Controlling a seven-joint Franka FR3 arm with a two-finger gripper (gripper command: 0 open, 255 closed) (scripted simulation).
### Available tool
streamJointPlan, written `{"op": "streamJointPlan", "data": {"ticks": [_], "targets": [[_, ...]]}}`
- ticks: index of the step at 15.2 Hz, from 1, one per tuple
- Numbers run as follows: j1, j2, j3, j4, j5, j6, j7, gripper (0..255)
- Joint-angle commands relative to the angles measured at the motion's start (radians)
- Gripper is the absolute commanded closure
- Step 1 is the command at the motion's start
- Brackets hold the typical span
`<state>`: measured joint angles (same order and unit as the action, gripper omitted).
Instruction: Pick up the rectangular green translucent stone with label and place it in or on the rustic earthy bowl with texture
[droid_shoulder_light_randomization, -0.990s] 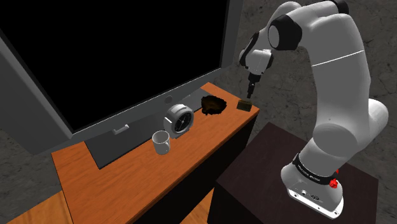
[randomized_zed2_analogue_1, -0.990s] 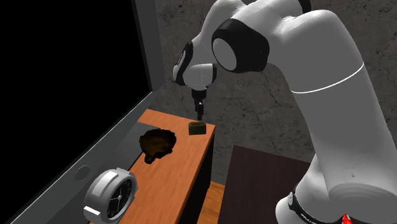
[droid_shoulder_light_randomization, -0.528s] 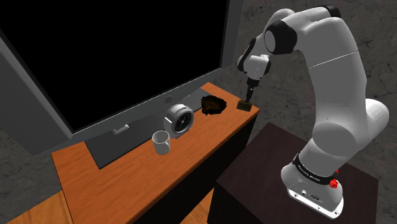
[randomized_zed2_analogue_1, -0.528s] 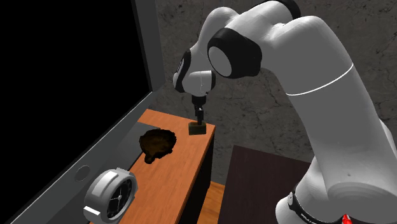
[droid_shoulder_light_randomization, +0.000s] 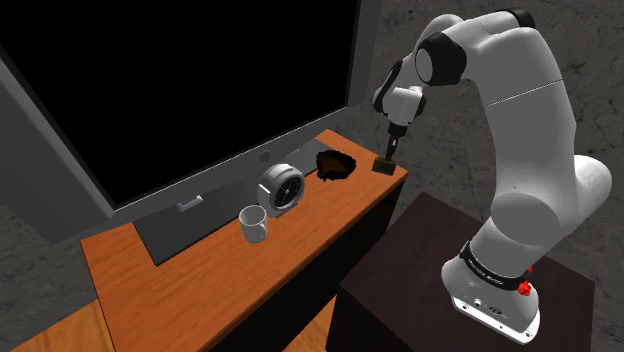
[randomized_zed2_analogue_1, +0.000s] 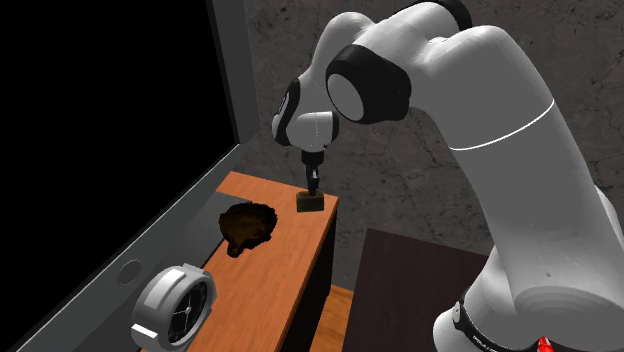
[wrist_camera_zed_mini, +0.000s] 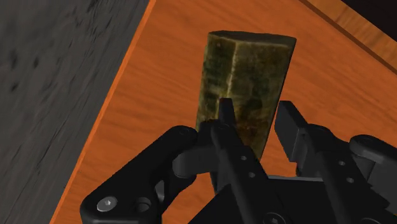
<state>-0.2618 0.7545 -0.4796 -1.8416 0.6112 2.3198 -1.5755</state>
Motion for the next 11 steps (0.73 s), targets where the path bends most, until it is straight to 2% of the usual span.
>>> {"op": "streamJointPlan", "data": {"ticks": [1,8,9,11], "targets": [[0.0,0.0,0.0,0.0,0.0,0.0,0.0,255],[0.0,0.0,0.0,0.0,0.0,0.0,0.0,255],[0.0,0.0,0.0,0.0,0.0,0.0,0.0,0],[0.022,0.099,-0.023,0.189,-0.079,-0.174,0.146,0]]}}
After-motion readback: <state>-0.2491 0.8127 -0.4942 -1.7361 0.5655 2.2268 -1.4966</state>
